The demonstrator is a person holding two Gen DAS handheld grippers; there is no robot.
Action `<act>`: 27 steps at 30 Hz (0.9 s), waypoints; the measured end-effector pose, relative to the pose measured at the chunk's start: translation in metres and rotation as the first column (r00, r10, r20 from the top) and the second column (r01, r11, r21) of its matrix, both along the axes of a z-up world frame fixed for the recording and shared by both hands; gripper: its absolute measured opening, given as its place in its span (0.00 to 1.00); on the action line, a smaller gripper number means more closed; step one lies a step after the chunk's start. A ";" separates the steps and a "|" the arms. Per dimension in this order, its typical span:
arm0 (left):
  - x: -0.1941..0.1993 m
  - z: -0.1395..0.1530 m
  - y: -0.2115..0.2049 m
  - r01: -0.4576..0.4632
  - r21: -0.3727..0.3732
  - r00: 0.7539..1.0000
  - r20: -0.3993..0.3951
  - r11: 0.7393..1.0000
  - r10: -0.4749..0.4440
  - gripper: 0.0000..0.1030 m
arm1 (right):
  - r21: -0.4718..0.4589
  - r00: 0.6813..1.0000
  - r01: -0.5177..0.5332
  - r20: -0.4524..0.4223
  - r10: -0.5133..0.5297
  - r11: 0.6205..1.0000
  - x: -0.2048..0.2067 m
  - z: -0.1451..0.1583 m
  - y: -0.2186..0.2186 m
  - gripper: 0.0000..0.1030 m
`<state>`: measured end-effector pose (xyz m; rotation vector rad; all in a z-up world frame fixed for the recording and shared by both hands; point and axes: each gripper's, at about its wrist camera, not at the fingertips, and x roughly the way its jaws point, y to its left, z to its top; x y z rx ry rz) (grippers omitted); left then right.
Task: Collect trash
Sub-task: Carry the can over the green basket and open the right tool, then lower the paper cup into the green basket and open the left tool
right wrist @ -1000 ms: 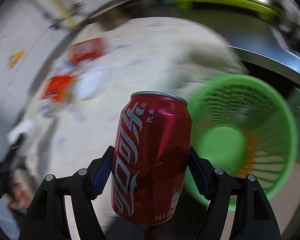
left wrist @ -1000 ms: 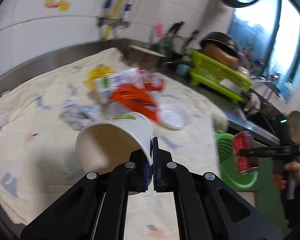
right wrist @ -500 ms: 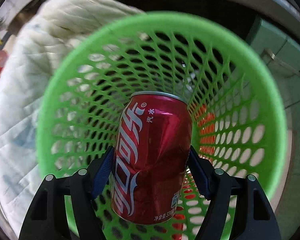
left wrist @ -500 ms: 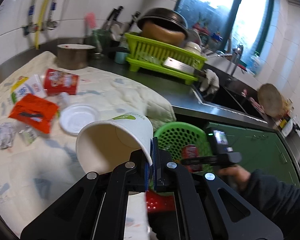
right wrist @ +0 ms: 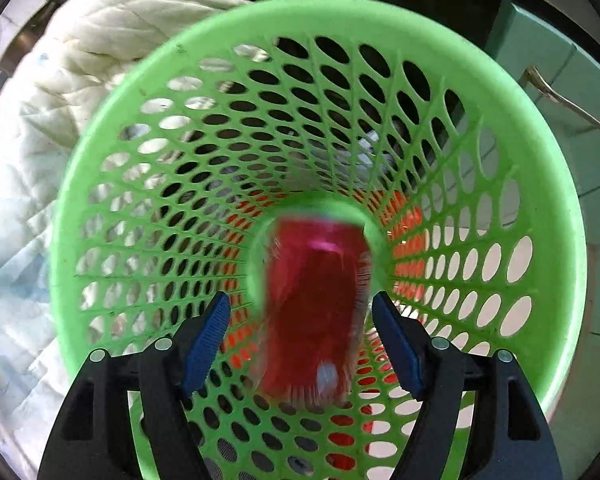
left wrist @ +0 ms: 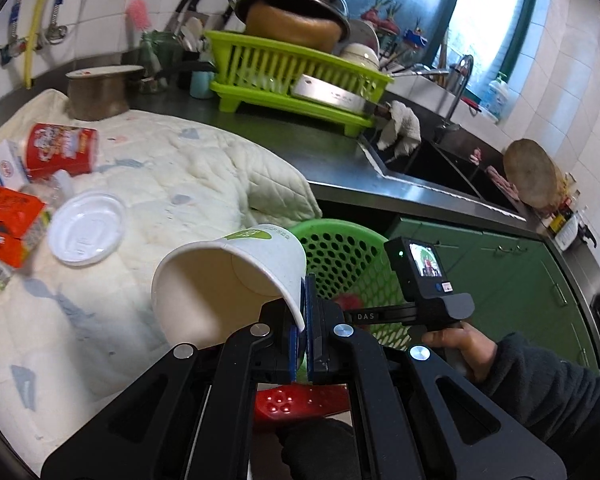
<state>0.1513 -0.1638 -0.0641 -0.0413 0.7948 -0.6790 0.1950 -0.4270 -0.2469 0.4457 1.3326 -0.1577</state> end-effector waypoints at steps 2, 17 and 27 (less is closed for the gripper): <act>0.002 -0.006 -0.010 0.015 -0.002 1.000 -0.019 1.000 -0.015 0.02 | -0.007 1.000 -0.003 0.013 0.003 1.000 -0.005 0.008 0.000 0.69; 0.011 -0.052 -0.085 0.127 0.017 0.982 -0.146 0.992 -0.124 0.02 | -0.038 0.949 0.014 0.315 -0.001 0.999 -0.094 0.136 -0.031 0.76; 0.009 -0.073 -0.107 0.150 0.017 0.969 -0.203 0.988 -0.144 0.40 | -0.090 0.913 0.040 0.408 0.000 0.995 -0.143 0.178 -0.037 0.78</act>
